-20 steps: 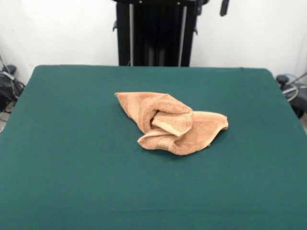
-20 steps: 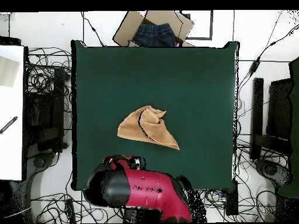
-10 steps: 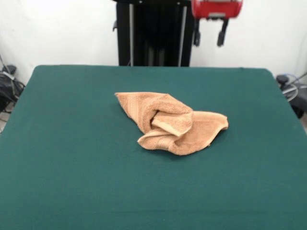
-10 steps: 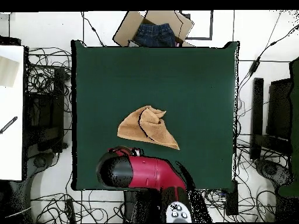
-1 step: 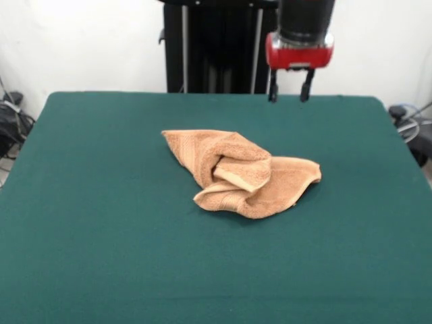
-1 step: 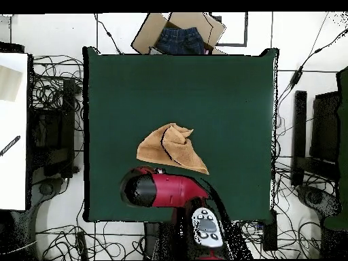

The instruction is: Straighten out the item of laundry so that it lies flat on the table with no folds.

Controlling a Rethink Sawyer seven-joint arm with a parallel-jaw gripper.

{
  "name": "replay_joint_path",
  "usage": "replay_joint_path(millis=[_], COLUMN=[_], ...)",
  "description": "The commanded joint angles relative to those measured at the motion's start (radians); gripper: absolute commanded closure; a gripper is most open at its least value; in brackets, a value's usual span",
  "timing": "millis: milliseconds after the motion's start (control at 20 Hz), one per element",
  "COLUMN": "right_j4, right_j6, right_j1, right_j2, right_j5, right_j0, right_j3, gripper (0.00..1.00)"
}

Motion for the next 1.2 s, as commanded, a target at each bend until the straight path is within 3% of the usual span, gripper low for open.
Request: replay_joint_path(millis=[50,800,1200], right_j4=[-0.064,-0.075,-0.041], right_j6=[0.103,0.126,0.118], right_j1=[0.138,0.149,-0.055], right_j2=[0.056,0.051,0.072], right_j5=[-0.115,-0.153,-0.002], right_j0=[0.002,0.009,0.005], right_j3=[-0.073,-0.068,0.019], gripper=[0.00,0.00,0.00])
